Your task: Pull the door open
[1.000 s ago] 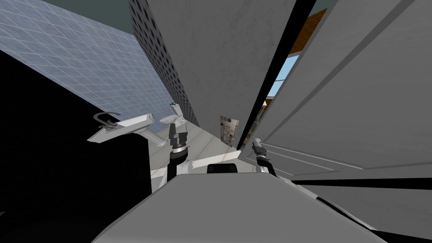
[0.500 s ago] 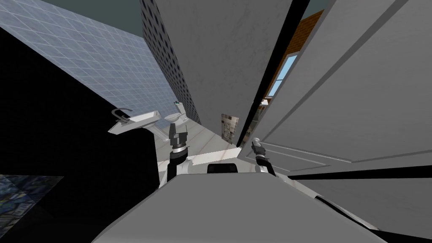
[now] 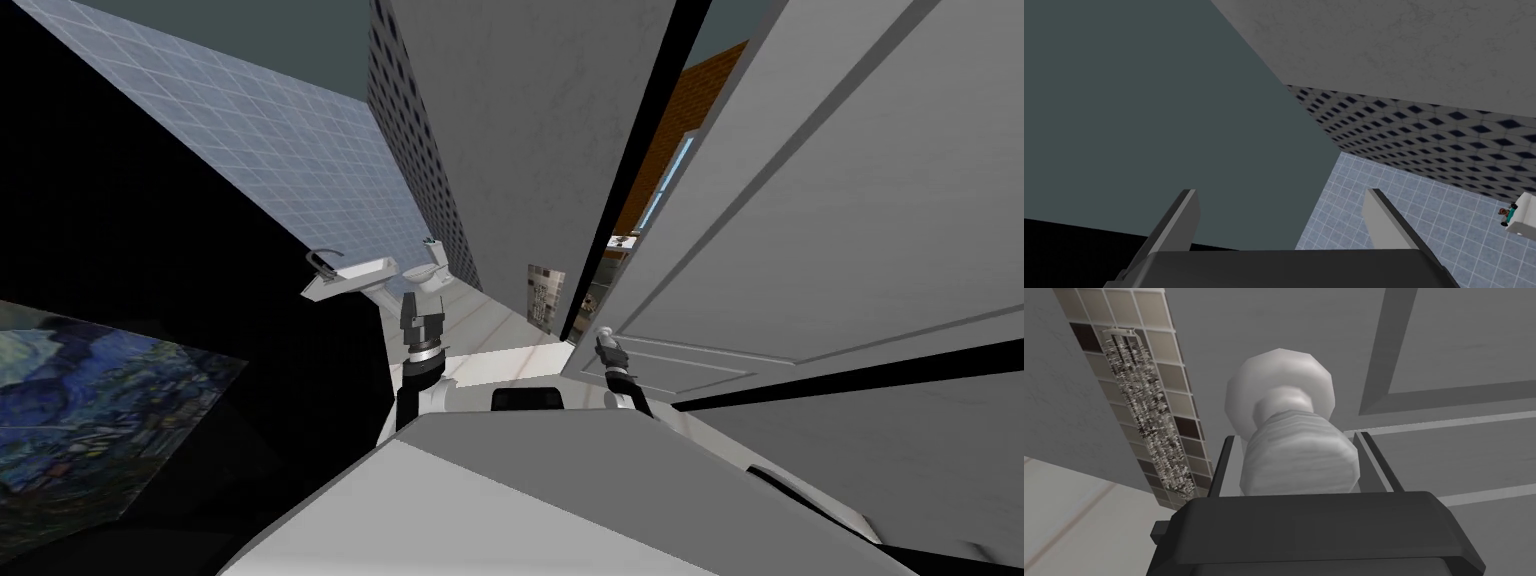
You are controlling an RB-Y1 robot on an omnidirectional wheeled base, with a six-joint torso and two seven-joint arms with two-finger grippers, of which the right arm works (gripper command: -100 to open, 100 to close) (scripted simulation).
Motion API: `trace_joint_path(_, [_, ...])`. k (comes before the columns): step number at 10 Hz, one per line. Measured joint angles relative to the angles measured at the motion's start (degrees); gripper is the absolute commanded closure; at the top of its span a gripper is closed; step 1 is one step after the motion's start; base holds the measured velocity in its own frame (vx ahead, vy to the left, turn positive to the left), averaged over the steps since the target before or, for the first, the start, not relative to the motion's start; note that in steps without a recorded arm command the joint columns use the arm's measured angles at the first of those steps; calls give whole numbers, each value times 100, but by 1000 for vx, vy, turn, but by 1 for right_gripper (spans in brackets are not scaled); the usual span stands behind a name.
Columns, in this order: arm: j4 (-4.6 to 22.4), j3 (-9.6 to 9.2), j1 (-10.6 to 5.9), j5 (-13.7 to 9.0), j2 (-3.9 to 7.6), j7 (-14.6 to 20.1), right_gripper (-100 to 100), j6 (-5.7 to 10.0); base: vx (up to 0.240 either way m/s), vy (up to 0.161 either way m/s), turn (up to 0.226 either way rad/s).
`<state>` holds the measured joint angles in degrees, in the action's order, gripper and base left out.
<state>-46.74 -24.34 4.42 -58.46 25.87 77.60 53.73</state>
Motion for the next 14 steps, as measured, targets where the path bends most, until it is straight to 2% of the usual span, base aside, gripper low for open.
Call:
trace_joint_path(2, [31, -21, -10, 8, -1, 29, 100, 13, -179, -34, 121])
trace_joint_path(4, [194, -43, -104, 23, -21, 84, 100, 71, -146, -50, 159])
trace_joint_path(5, [52, -26, -18, -3, 16, 38, 100, 23, -106, -85, 157])
trace_joint_path(6, [196, -54, -96, 16, 1, 81, 100, 49, -99, -92, 206])
trace_joint_path(7, [183, -44, -104, -4, 5, 64, 100, 33, -80, -109, 281])
trace_joint_path(8, [291, -66, -161, 2, 17, 98, 100, 46, -50, -119, 334])
trace_joint_path(9, [254, -69, -121, -14, 62, 104, 100, 40, 70, -5, 58])
trace_joint_path(11, [304, -187, -223, 5, 70, 129, 100, 40, 157, 75, -162])
trace_joint_path(12, [268, -191, -222, 3, 82, 126, 100, 37, 71, 36, -66])
trace_joint_path(14, [254, -168, -216, -13, 117, 128, 100, 44, -150, -57, 186])
